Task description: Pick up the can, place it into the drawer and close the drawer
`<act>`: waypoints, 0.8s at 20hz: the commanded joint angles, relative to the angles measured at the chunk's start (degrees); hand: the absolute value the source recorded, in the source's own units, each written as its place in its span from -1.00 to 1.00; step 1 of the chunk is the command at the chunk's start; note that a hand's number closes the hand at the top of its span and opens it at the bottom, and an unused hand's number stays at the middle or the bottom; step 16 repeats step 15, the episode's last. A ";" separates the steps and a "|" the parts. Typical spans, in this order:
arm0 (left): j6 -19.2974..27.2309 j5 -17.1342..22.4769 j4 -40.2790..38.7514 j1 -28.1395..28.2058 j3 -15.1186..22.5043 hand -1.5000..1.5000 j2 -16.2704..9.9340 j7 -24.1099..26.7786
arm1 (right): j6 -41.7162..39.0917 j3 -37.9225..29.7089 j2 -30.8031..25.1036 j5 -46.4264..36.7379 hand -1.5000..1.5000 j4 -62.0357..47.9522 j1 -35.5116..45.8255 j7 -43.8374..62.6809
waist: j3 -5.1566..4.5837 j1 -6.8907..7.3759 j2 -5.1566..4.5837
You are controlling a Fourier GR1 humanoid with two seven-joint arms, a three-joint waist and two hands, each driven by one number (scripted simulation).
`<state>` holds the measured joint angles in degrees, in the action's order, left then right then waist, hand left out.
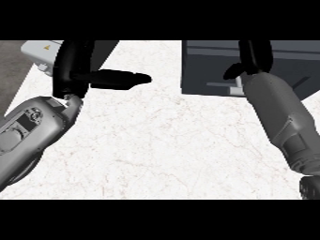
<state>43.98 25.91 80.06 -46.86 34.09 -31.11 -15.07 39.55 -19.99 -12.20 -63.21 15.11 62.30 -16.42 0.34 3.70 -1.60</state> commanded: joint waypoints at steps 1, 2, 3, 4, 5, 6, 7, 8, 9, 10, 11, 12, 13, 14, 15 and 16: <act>-0.29 -0.06 0.09 3.23 -0.70 -1.00 -0.18 2.10 | -2.64 -7.07 4.14 9.53 -1.00 2.80 4.95 -4.36 | -0.09 1.20 0.11; -0.69 0.34 2.09 2.83 -0.37 -1.00 -0.23 0.83 | -2.93 -7.90 3.90 10.15 -1.00 2.38 5.29 -4.04 | -0.06 1.94 0.17; -1.44 0.02 0.47 3.40 -1.02 -1.00 -1.35 1.76 | -3.29 -9.05 5.08 11.72 -1.00 2.80 5.19 -5.07 | -0.10 1.02 0.23; 0.90 -1.16 0.08 4.18 0.05 -1.00 0.86 2.36 | -5.26 -9.77 5.08 12.88 -1.00 3.04 6.15 -6.67 | -0.11 0.42 0.34; -0.95 0.18 1.23 3.93 -1.69 -1.00 -1.18 1.51 | -4.65 -10.62 5.08 13.66 -1.00 2.91 5.57 -7.29 | -0.13 0.86 0.33; -0.03 -0.57 1.33 4.83 -1.43 -1.00 -1.00 1.97 | -5.58 -11.51 6.29 14.91 -1.00 2.86 5.64 -7.61 | -0.16 0.37 0.62; -0.79 0.13 1.16 6.28 -2.01 -1.00 -1.05 2.97 | -7.90 -14.08 5.12 18.04 -1.00 3.88 5.73 -9.64 | -0.15 -0.03 0.62; -0.95 -0.32 2.13 5.90 -1.72 -1.00 -1.23 2.74 | -7.96 -15.00 6.63 19.25 -1.00 3.43 4.98 -10.26 | -0.14 -0.02 0.67; 0.62 -0.41 0.81 5.35 -2.10 -1.00 -0.07 1.94 | -10.75 -16.62 6.08 21.39 -1.00 4.10 6.67 -10.37 | -0.13 -0.92 0.85; -1.94 0.88 2.27 7.21 -2.99 -1.00 -1.69 2.76 | -11.54 -17.57 6.76 22.43 -1.00 3.38 7.10 -9.04 | -0.22 -0.23 0.86; -0.87 -0.98 2.26 7.25 -1.81 -1.00 -1.11 3.45 | -10.20 -17.78 7.82 22.80 -1.00 3.50 6.62 -10.91 | -0.20 -0.22 0.67; -1.15 -0.01 3.86 7.73 -3.05 -1.00 -2.06 2.41 | -13.54 -18.58 5.83 23.95 -1.00 3.85 8.01 -10.08 | -0.23 -0.73 1.15; -1.31 -0.18 2.78 7.17 -3.68 -1.00 -2.44 1.27 | -14.92 -18.98 4.59 24.63 -1.00 3.50 6.49 -12.06 | -0.23 -1.27 0.96; -1.58 -0.36 4.60 7.87 -3.86 -1.00 -2.96 0.76 | -13.00 -18.43 6.15 24.25 -1.00 3.37 6.66 -11.56 | -0.26 -1.22 1.10; 0.01 -1.71 5.44 8.30 -2.30 -1.00 -1.61 0.93 | -11.24 -18.99 6.03 24.41 -1.00 2.45 6.27 -13.22 | -0.22 -0.08 0.56; 0.01 -1.71 5.44 8.30 -2.30 -1.00 -1.61 0.93 | -11.24 -18.99 6.03 24.41 -1.00 2.45 6.27 -13.22 | -0.22 -0.08 0.56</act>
